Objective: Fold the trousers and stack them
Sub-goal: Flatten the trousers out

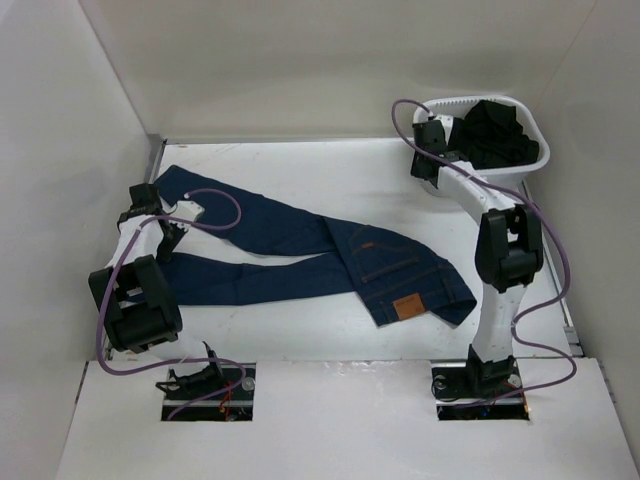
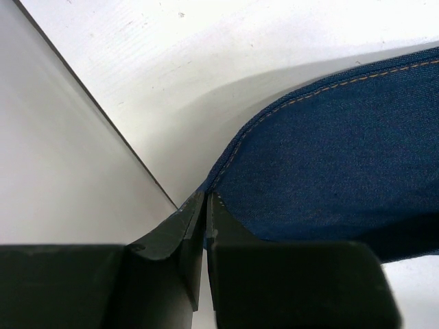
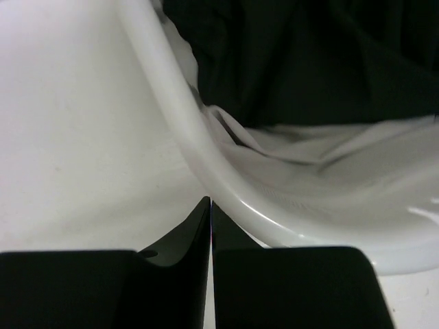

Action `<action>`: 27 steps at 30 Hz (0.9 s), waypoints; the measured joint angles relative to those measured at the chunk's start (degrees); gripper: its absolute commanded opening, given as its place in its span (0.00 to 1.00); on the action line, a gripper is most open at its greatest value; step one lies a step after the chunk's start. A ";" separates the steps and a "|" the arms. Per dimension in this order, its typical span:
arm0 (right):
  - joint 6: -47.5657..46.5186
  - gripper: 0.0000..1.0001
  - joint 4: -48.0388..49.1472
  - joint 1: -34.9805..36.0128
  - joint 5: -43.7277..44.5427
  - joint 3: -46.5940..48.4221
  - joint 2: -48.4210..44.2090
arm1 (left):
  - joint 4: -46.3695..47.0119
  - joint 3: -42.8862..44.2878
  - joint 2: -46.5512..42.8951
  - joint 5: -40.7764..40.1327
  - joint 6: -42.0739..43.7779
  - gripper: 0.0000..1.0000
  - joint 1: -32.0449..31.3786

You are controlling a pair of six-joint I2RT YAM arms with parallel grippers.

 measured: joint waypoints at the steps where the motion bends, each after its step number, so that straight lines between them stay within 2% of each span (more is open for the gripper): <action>1: -0.20 0.06 0.07 0.22 0.13 1.25 0.33 | -0.02 0.00 0.00 0.00 0.00 0.03 0.00; 3: -0.48 0.10 1.09 0.35 -0.07 3.69 0.90 | -0.04 0.00 0.00 -0.04 0.00 0.03 0.00; 5: -0.74 0.20 2.29 0.28 -0.42 4.28 0.81 | -0.09 0.00 0.00 -0.07 0.00 0.03 0.00; 8: -2.10 0.39 4.09 0.66 -2.47 1.14 -1.97 | -0.39 0.00 0.00 -0.07 -0.02 0.03 -0.07; 9: -2.84 0.52 5.07 0.83 -3.52 -1.38 -3.72 | -0.48 0.00 0.00 -0.15 -0.07 0.03 -0.26; 10: -3.58 0.60 4.83 1.68 -4.31 -4.59 -6.54 | -0.57 0.00 0.00 -0.11 -0.09 0.03 -0.33; 13: -4.74 0.75 4.70 5.73 -6.45 -12.79 -14.88 | -0.66 0.00 -0.02 -0.13 -0.26 0.03 -0.87; 17: -5.66 0.78 2.86 14.88 -9.62 -20.83 -26.40 | -0.72 0.00 -0.02 -0.11 -0.44 0.03 -1.75; 20: -5.22 0.78 -0.59 20.35 -10.40 -23.37 -30.38 | -0.81 0.00 -0.02 -0.07 -0.44 0.03 -2.12; 27: 1.75 0.77 -11.89 33.68 -12.68 -32.17 -26.10 | -0.74 0.00 -0.04 0.02 -0.44 0.04 -2.21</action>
